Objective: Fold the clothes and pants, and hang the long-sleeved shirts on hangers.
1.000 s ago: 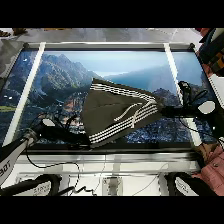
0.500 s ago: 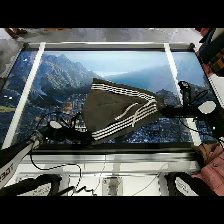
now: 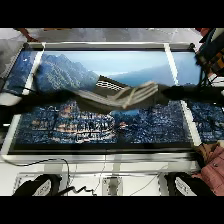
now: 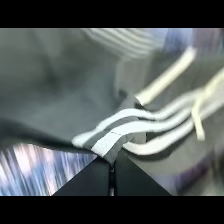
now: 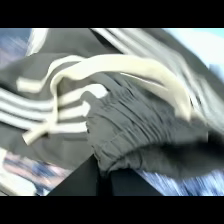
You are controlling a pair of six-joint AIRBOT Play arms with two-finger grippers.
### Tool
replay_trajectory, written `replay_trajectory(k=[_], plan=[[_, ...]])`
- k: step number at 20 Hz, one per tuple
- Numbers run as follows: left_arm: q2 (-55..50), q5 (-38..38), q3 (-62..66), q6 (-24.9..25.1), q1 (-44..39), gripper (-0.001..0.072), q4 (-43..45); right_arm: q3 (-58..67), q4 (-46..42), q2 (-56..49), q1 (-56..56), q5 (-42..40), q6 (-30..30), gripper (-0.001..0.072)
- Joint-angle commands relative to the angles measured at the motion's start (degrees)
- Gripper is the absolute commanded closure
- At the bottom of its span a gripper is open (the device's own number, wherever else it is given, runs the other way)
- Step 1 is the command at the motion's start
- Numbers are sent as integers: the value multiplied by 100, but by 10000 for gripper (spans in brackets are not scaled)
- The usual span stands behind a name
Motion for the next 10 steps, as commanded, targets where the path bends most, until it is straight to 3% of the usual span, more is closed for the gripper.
replay_trajectory(k=[1, 3, 6, 10], plan=[[1064, 334, 1143, 9, 767, 701, -7, 994, 938, 422, -2, 463, -9, 682], [1755, 855, 1392, 31, 1023, 701, -4, 1473, 1384, 780, -2, 614, -9, 682], [2793, 1792, 1399, 601, 1228, 701, 42, 2002, 1648, 1429, -2, 612, 9, 683], [3762, 2553, 1399, 688, 1292, 702, 1027, 2092, 2168, 2192, 2, 557, 820, 683]])
